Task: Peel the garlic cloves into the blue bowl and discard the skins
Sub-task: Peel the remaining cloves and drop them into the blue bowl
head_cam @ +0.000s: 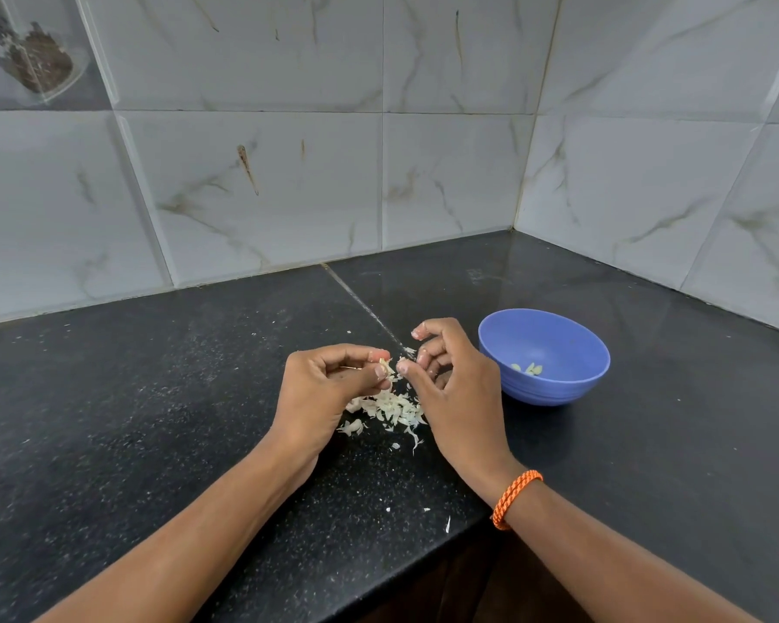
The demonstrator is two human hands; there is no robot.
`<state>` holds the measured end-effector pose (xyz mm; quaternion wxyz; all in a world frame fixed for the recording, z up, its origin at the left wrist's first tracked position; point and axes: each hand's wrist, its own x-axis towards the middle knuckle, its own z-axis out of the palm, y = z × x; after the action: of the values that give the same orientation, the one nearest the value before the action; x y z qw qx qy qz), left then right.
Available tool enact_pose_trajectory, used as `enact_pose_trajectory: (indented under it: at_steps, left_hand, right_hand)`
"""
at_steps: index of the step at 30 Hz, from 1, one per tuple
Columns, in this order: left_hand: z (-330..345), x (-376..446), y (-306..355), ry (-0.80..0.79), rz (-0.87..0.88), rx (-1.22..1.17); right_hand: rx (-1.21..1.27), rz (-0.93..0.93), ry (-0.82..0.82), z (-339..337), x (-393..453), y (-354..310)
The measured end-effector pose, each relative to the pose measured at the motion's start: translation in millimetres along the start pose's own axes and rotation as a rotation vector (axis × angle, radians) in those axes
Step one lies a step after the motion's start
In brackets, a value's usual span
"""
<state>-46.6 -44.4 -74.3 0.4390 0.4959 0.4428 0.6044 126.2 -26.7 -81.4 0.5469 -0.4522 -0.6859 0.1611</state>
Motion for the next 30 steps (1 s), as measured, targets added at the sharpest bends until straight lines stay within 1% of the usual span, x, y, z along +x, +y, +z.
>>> enact_pose_trajectory:
  at_steps: [6, 10, 12, 14, 16, 22, 26, 30]
  left_hand:
    - [-0.7, 1.8, -1.4, -0.001, 0.014, 0.027]
    - [-1.2, 2.8, -3.1, -0.002, 0.013, 0.044]
    - [-1.7, 3.9, -4.0, 0.005, 0.01, 0.035]
    - [-3.0, 5.3, -5.0, 0.007, 0.007, 0.023]
    - [-4.3, 6.9, -5.3, 0.008, 0.01, 0.02]
    - [-5.6, 9.7, -9.7, -0.018, 0.024, 0.052]
    - [-5.1, 9.7, -11.1, -0.034, 0.031, 0.078]
    - [-4.3, 8.3, -11.2, -0.046, 0.035, 0.072]
  right_hand:
    - [-0.045, -0.024, -0.113, -0.9, 0.3, 0.9]
    - [-0.019, -0.036, -0.148, -0.2, 0.7, 2.1]
    - [-0.015, -0.046, -0.13, 1.0, 0.5, 2.3]
    - [-0.026, -0.018, -0.072, 0.6, 1.6, 3.6]
    - [-0.025, 0.002, -0.052, -1.8, 2.2, 6.0]
    - [-0.049, -0.082, -0.133, -0.3, 1.4, 4.6]
    - [-0.026, -0.035, -0.117, -1.5, 1.3, 5.6]
    - [-0.015, -0.054, -0.134, -0.3, 0.8, 3.0]
